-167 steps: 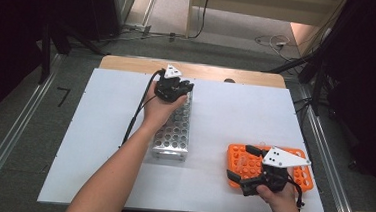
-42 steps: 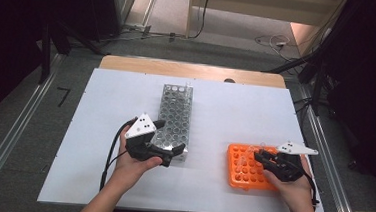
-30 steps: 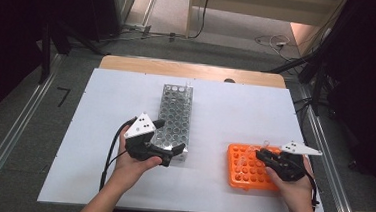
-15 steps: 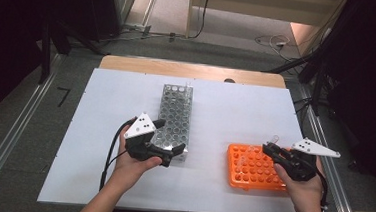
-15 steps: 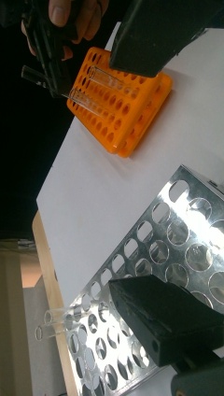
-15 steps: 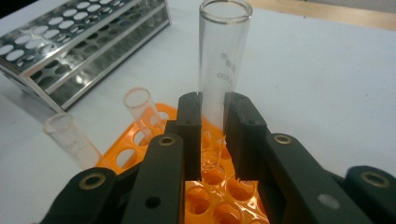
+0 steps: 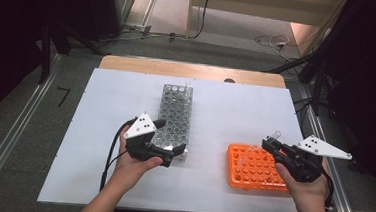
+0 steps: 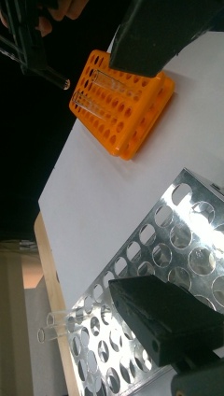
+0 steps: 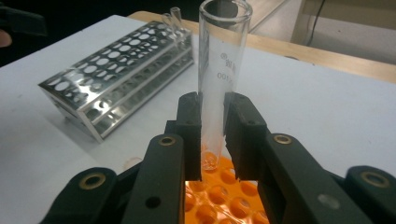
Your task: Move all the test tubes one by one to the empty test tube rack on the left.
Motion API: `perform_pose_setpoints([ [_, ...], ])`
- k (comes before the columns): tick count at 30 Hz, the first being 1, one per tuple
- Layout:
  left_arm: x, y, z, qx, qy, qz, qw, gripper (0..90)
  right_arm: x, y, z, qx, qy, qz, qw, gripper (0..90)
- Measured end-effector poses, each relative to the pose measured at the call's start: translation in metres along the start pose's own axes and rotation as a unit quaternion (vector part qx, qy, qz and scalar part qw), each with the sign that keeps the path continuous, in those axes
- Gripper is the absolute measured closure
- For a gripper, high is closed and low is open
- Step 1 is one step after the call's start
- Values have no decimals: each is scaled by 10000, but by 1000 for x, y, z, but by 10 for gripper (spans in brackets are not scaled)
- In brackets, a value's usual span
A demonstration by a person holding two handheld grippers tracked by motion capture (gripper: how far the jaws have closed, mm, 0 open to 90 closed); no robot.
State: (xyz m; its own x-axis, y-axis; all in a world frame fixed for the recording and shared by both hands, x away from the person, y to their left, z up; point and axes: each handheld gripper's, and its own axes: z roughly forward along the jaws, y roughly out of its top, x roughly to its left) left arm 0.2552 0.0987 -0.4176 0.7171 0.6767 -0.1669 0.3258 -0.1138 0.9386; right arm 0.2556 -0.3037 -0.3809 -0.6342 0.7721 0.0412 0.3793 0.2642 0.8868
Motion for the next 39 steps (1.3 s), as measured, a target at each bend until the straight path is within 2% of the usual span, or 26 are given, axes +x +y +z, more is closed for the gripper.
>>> perform_pose_setpoints([
  [9, -5, 2, 1, 28, -109, 48, 9999, 0, 33, 7, 12, 36, 343, -288, 9990, 741],
  [18, -11, 4, 2, 44, -275, 93, 9996, 0, 55, 1, 33, 201, 667, -413, 9967, 741],
  [28, -20, 7, 4, -19, -490, 94, 9988, 10, 75, -6, 52, 372, 902, -554, 9937, 741],
  [36, -29, 8, 8, 34, -640, 140, 9978, 60, 87, -8, 62, 456, 1048, -647, 9913, 741],
  [39, -35, 7, 12, 102, -702, 175, 9973, 107, 91, -9, 66, 486, 1102, -710, 9902, 741],
])
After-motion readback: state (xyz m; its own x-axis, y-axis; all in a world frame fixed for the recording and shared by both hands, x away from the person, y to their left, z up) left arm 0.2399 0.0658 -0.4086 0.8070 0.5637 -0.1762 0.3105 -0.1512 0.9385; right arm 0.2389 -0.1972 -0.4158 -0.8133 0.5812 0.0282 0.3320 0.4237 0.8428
